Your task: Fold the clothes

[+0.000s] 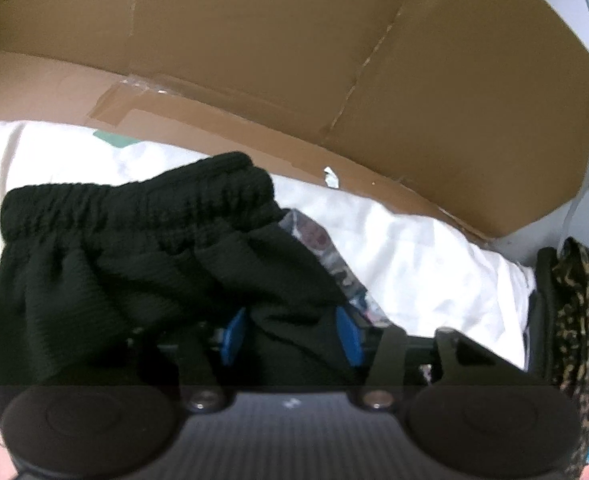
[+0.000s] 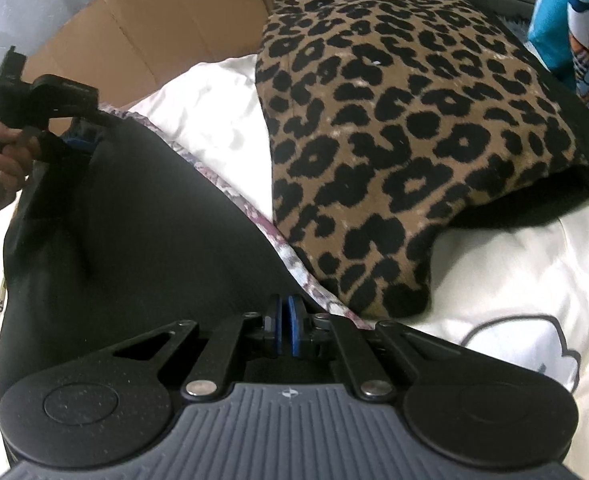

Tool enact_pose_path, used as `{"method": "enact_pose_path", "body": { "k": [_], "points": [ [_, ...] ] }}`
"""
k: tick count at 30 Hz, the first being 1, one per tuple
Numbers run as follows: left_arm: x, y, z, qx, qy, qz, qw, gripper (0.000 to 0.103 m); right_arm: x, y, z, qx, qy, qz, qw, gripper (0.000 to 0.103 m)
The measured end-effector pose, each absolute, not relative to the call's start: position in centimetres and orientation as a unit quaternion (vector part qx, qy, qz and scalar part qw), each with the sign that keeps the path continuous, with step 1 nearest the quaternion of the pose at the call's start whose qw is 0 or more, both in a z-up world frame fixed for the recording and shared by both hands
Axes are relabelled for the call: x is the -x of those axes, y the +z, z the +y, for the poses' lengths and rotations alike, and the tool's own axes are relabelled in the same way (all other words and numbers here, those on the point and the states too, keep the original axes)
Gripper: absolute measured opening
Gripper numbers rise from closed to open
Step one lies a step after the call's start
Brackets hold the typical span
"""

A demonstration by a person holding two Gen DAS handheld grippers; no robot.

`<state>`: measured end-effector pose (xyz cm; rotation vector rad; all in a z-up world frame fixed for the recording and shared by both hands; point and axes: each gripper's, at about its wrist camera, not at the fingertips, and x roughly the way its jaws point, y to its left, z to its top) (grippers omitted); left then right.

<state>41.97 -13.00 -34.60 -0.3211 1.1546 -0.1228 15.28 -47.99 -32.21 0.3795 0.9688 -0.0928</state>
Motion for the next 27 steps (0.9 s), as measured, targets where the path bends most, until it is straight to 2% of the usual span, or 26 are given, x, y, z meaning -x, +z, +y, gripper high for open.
{"method": "enact_pose_path", "body": {
  "k": [13,18,27],
  "points": [
    [-37.2,-28.8,-6.9,0.143,-0.064,0.525,0.837,0.045,-11.8,-31.5,-48.9,-0.189,-0.092,0.479,0.852,0.01],
    [-35.6,-26.9,-3.0,0.143,-0.047,0.513,0.845,0.046,-9.9,-29.9,-49.0,-0.205,-0.078,0.453,0.864,0.01],
    [-34.9,-27.5,3.5,0.173,-0.003,0.521,0.836,0.046,-10.5,-28.2,-46.0,-0.197,-0.052,0.446,0.871,0.01]
  ]
}}
